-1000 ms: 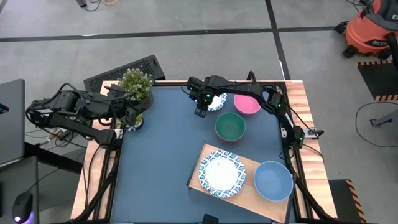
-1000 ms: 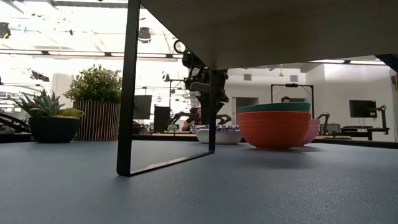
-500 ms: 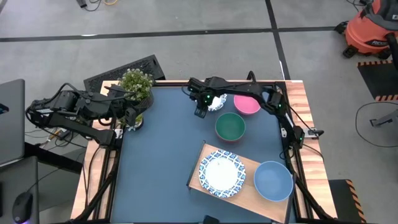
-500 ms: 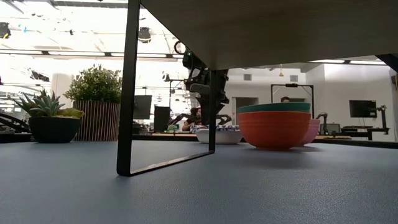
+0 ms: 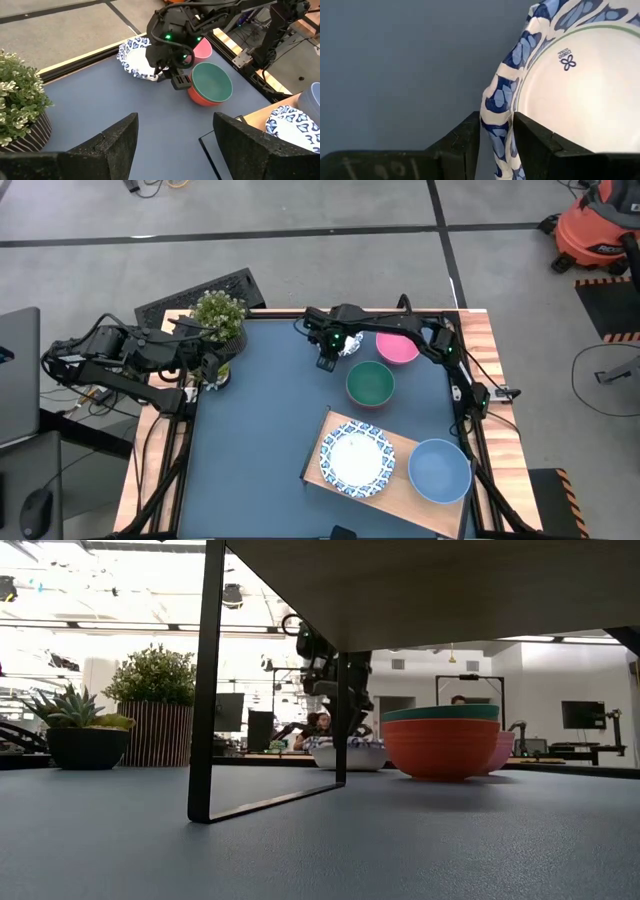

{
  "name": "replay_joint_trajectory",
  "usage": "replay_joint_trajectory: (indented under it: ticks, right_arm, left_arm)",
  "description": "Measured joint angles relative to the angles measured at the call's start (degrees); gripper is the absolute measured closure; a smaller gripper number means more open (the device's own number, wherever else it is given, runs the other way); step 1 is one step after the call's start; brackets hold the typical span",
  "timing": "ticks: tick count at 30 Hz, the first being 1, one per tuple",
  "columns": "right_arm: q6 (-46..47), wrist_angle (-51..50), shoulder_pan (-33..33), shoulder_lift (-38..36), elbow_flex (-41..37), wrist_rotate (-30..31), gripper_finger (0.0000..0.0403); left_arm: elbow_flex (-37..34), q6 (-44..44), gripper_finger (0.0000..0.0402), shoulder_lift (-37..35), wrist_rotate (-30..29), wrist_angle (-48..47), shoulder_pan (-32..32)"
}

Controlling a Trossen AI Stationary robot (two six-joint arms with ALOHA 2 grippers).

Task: Place and stack bowls onto a shelf
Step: Stack the white bowl on top of the white bowl on the shelf

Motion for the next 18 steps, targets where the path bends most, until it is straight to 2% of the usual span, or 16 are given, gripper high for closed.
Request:
replay_joint_trajectory:
  ticks: [11,14,18]
  right_arm:
    - [-0.57,-0.89,0.11,0.04,-0.02,-1.60,0.0268]
    - [-0.59,-1.43,0.11,0.04,-0.02,-1.60,0.0293]
    - [-0.77,-1.33,0.11,0.04,0.11,-1.52,0.0353]
  left_arm:
    - [-0.02,-0.45,0.0159,0.00,0.81,0.01,-0.02]
    - [-0.02,-0.44,0.0159,-0.02,0.80,0.01,-0.01]
    - [-0.02,-0.41,0.0159,-0.01,0.81,0.01,0.00]
